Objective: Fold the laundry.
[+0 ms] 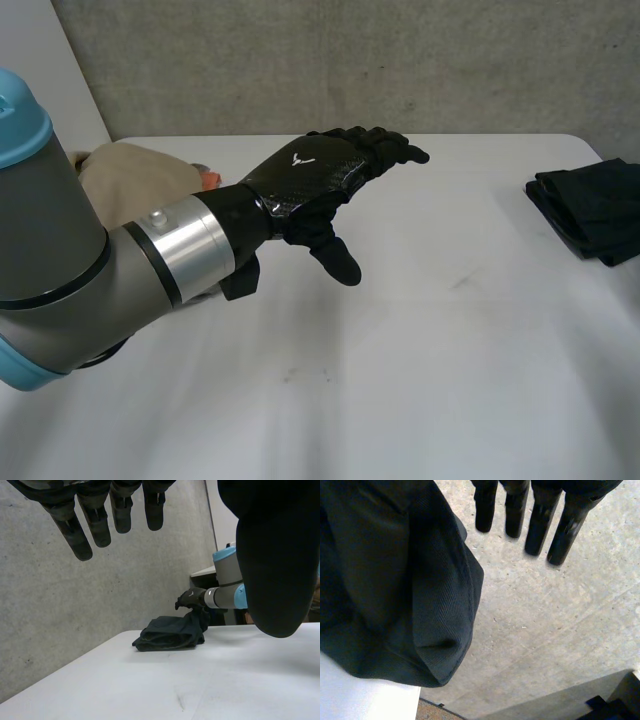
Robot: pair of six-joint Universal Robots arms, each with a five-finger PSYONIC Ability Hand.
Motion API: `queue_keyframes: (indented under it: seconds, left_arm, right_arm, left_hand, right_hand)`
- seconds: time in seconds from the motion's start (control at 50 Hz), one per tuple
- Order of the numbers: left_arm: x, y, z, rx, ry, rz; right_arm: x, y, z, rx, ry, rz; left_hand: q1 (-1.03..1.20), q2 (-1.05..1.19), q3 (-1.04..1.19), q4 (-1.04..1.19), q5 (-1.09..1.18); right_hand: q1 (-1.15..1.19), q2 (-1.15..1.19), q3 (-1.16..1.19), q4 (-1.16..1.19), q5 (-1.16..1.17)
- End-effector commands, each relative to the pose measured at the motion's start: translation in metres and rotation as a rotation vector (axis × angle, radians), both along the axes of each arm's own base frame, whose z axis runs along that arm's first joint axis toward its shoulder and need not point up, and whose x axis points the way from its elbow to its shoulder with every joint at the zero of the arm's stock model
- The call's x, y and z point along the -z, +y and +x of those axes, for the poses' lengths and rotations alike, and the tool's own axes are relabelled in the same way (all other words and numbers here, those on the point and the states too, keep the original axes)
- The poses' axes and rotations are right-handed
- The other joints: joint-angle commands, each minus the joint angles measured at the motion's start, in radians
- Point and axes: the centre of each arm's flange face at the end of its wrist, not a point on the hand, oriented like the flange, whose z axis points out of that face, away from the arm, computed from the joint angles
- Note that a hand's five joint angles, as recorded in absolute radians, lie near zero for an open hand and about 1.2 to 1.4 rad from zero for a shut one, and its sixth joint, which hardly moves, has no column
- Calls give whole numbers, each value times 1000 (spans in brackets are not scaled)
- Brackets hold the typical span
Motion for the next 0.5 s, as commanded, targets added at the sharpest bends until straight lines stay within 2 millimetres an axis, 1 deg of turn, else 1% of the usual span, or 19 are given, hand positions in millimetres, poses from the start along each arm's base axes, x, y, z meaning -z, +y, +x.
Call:
queue_keyframes:
  seconds: [0.02, 0.04, 0.06, 0.12, 0.14, 0.2, 0.22, 0.26, 0.28, 0.34, 0.36, 0.38, 0.42, 0.44, 0.48, 0.5]
  left_arm:
    - [-1, 0, 0, -1, 1, -2]
    - [-1, 0, 0, -1, 2, -3]
    - [-1, 1, 0, -1, 1, -2]
    - [-3, 1, 1, -1, 4, -6]
    - [-3, 2, 1, -1, 4, -6]
    - [-2, 2, 2, -3, 2, -3]
    - [-2, 2, 2, -4, 2, -3]
    - [-2, 2, 3, -6, 1, -2]
    - [-3, 3, 3, -7, 4, -6]
    - [-9, 3, 5, -21, 12, -20]
    - [-13, 3, 7, -36, 19, -34]
    - [-15, 2, 8, -49, 21, -38]
    - [-19, 0, 10, -75, 31, -53]
    - [-24, -4, 12, -108, 45, -75]
    - [-29, -11, 16, -159, 63, -102]
    - [-36, -20, 20, -217, 86, -139]
  right_arm:
    - [0, 6, 2, 21, -3, 27]
    - [-2, 7, 2, 22, -4, 32]
    - [-10, 12, 1, 22, -6, 42]
    - [-19, 23, 0, 17, -13, 75]
    - [-28, 30, -3, 18, -9, 81]
    - [-43, 38, -16, 27, 27, 58]
    - [-52, 44, -22, 30, 75, 42]
    - [-60, 49, -28, 35, 145, 44]
    - [-65, 56, -31, 40, 235, 73]
    - [-70, 62, -33, 47, 399, 124]
    - [-75, 65, -34, 67, 518, 150]
    - [-76, 66, -35, 78, 557, 162]
    - [-87, 68, -36, 121, 631, 166]
    - [-101, 67, -39, 168, 663, 126]
    - [-118, 65, -37, 186, 654, 50]
    - [-127, 64, -36, 187, 637, -2]
  left_hand:
    - [-13, 0, -28, -24, -42]
    - [-13, 0, -28, -24, -42]
    - [-13, 0, -28, -24, -42]
    - [-13, 0, -28, -24, -42]
    - [-13, 0, -28, -24, -42]
    - [-13, 0, -28, -24, -42]
    - [-13, 0, -28, -24, -42]
    - [-10, 3, -25, -21, -39]
    - [-7, 6, -22, -18, -36]
    - [-7, 6, -22, -18, -36]
    - [-7, 6, -22, -18, -36]
    - [-10, 3, -25, -21, -39]
    - [-10, 3, -25, -21, -39]
    - [-10, 3, -25, -21, -39]
    - [-7, 6, -22, -18, -36]
    - [2, 14, -14, -9, -28]
  right_hand:
    - [-47, -115, -127, -131, -122]
    - [-47, -115, -127, -131, -122]
    - [-47, -115, -127, -131, -122]
    - [-47, -115, -127, -131, -122]
    - [-47, -115, -127, -131, -122]
    - [-47, -115, -127, -131, -122]
    - [-47, -115, -127, -131, -122]
    - [-47, -115, -127, -131, -122]
    - [-47, -115, -127, -131, -122]
    - [-47, -115, -127, -131, -122]
    - [-47, -115, -127, -131, -122]
    - [-47, -115, -127, -131, -122]
    - [-47, -115, -127, -131, -122]
    - [-47, -115, -127, -131, -122]
    - [-47, -115, -127, -131, -122]
    - [-47, -115, -127, -131, -122]
